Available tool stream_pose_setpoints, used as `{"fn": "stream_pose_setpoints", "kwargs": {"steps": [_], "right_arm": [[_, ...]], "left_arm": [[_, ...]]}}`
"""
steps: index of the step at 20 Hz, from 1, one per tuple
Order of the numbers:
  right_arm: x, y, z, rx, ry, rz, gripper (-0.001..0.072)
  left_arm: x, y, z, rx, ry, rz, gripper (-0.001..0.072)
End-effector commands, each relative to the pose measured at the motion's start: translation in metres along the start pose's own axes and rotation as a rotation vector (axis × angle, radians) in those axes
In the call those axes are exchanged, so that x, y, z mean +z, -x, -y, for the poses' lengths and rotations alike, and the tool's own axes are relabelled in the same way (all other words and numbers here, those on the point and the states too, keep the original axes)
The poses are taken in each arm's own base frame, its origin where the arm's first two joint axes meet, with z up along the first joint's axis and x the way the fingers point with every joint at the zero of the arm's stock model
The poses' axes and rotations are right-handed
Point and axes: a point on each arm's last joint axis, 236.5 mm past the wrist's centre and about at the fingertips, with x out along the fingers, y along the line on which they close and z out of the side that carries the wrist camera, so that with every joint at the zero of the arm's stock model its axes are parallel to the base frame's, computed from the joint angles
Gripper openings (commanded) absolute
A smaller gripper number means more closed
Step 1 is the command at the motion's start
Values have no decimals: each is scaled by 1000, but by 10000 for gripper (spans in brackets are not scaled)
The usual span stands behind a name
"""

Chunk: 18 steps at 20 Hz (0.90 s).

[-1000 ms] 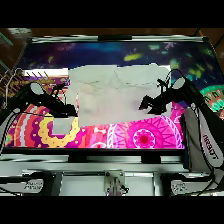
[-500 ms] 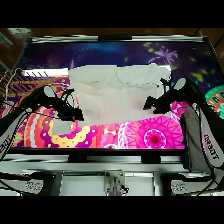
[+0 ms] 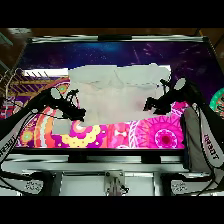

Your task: Fold the shirts.

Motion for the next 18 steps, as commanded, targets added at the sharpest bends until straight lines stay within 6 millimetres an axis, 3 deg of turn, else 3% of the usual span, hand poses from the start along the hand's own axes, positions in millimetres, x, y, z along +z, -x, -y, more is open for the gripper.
{"fn": "stream_pose_setpoints", "kwargs": {"steps": [1, 4, 7, 11, 18], "right_arm": [[-5, 0, 0, -2, 2, -20, 667], [-5, 0, 2, -10, 4, -23, 667], [-3, 4, 36, -131, -13, -16, 667], [6, 17, 60, -87, -141, 22, 667], [19, 33, 116, -189, -228, 97, 667]], "left_arm": [[-2, -1, 2, -3, -27, -13, 43], [-6, 2, 3, -6, -59, -26, 43], [-9, 13, 5, -10, -91, -22, 42], [-7, 30, 2, -5, -96, 13, 42], [-11, 35, 4, -7, -99, 4, 42]]}}
